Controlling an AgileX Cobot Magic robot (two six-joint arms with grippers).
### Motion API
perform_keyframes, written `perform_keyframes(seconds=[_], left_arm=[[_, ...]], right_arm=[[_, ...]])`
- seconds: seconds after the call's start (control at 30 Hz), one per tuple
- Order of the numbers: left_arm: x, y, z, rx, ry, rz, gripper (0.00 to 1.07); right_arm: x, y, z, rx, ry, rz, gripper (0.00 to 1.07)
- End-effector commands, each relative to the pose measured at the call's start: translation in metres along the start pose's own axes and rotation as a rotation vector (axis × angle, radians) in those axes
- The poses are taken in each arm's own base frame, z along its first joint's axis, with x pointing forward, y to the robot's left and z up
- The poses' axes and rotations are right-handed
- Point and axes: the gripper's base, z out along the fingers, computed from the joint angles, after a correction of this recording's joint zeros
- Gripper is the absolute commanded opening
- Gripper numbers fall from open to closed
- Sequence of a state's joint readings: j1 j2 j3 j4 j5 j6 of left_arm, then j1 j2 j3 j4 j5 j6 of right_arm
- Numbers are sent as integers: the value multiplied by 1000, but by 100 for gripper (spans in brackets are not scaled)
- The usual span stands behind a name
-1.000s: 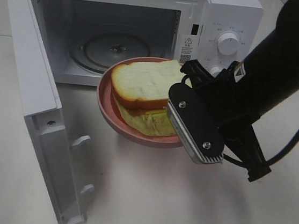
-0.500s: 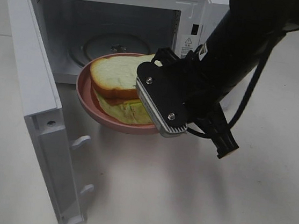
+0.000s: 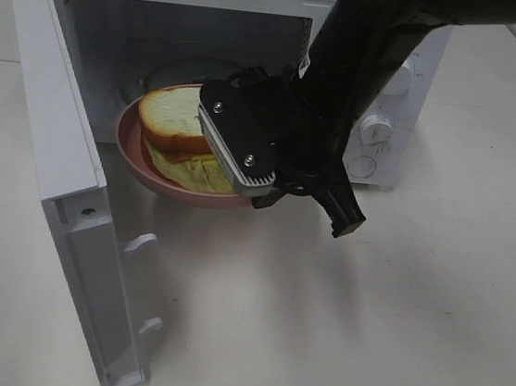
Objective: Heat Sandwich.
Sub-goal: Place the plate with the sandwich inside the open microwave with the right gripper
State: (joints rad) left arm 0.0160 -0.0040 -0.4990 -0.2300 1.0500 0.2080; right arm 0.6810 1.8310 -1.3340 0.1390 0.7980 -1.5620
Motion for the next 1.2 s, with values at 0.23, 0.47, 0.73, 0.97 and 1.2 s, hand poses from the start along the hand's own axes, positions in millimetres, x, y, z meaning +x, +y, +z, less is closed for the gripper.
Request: perform_keyframes(seconds=[0.23, 0.47, 0.73, 0.97, 1.2], left_arm=[[2, -1, -3, 0, -30, -2, 100], [2, -1, -3, 0, -30, -2, 100], [2, -1, -3, 0, -30, -2, 100], [2, -1, -3, 0, -30, -2, 100], [2, -1, -3, 0, -30, -2, 100]], right_arm=[[-1, -26, 7, 1, 0, 39, 0], [3, -46, 14, 12, 46, 55, 0], [2, -67, 17, 26, 58, 109, 0], [2, -80, 23, 42, 58, 133, 0], [6, -93, 35, 48, 103, 156, 1]])
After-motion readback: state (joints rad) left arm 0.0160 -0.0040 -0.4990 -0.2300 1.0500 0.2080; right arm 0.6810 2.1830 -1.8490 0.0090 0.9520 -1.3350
